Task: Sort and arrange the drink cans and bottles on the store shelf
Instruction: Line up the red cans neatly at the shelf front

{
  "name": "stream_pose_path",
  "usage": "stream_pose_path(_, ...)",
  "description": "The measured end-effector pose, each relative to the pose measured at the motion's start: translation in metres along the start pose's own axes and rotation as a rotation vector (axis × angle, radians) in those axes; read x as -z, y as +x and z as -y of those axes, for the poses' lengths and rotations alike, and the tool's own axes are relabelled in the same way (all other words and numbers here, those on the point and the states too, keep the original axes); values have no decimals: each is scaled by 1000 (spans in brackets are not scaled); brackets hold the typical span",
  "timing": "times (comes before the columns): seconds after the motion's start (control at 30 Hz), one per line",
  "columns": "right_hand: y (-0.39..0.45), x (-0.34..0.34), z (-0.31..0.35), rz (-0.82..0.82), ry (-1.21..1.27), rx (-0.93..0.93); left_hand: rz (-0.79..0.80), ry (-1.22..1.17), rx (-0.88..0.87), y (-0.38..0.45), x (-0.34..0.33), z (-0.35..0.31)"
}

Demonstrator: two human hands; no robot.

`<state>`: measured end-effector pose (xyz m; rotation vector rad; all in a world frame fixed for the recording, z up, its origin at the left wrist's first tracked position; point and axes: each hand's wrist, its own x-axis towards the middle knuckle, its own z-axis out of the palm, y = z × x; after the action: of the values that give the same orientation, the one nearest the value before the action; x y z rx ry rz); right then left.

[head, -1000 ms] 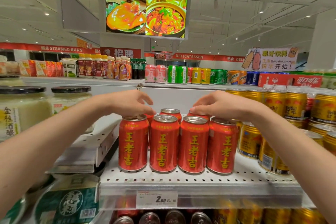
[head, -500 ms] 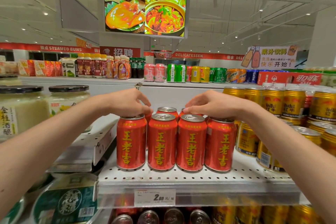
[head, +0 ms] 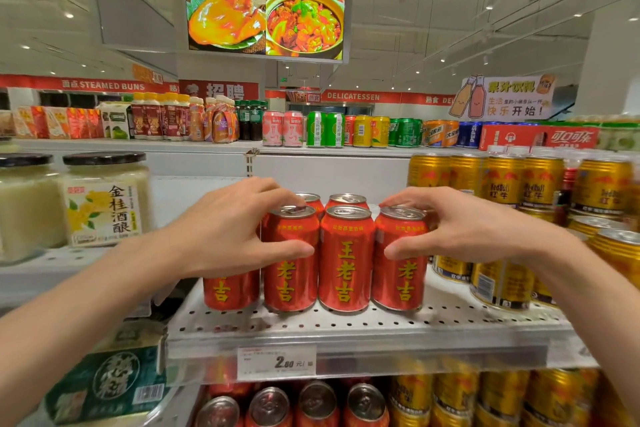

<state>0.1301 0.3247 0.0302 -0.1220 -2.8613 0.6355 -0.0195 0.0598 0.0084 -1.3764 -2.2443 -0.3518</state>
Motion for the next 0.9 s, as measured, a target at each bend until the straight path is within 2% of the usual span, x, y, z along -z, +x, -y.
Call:
stream_pose_path(0.37, -5, -21, -10, -128, 123, 3, -51, 102, 35, -4, -5, -6)
stream_pose_path(0.53, -24, -41, -15, -252, 175, -35, -123, 128, 25, -13, -8, -7)
stream_pose_path(0.77, -81, -87, -10, -536, 437, -31, -548, -254, 62, -70, -23, -18)
stream_pose_path(0.9, -117, -129, -3, -655, 541, -74, -589, -458, 137, -115, -41, -38)
